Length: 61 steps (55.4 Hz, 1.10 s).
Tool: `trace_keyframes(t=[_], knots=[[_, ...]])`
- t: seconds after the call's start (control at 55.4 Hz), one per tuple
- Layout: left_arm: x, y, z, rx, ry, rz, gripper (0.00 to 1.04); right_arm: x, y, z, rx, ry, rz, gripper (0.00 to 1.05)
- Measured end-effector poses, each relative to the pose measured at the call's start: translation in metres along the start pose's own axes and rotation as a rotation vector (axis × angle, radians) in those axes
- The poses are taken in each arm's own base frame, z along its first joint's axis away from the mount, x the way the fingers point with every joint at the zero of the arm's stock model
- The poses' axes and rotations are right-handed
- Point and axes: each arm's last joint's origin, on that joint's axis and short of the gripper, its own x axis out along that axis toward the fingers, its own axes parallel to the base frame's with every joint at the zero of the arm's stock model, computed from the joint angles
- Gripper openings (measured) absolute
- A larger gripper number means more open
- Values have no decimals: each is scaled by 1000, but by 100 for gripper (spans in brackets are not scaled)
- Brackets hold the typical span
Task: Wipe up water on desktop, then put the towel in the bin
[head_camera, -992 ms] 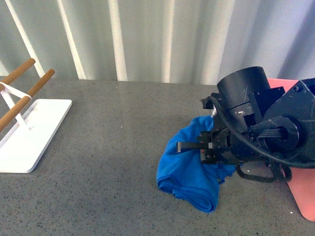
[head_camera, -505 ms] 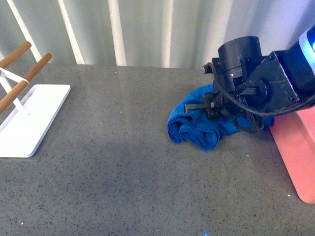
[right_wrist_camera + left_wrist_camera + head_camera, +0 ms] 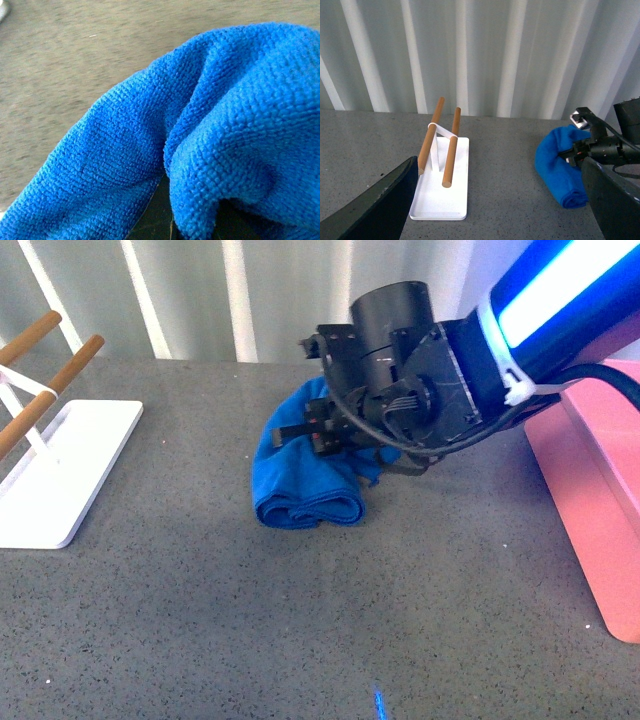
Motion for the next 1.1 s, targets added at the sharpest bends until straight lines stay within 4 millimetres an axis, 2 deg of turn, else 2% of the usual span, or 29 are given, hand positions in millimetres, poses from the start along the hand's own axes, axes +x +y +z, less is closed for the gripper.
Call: trace_keyframes(t=[0.09,0.144,0.289,0.469,0.65,0.794,1.101], knots=[[0,0,0,0,0,0,98,-3,21,-11,-7,53,70,4],[0,0,0,0,0,0,98,-14,31,-22,-13,106,102,4],[0,0,0,0,0,0,98,-47,35,-45,-26,215,116,4],[0,0,0,0,0,0,98,-108,16,-69,-123,358,80,4],[0,0,0,0,0,0,98,-151,-5,-74,-176,375,42,4],[0,0,0,0,0,0,98,-168,-26,-74,-173,369,-4,4],[0,0,0,0,0,0,98,-180,-58,-77,-169,378,-106,4]])
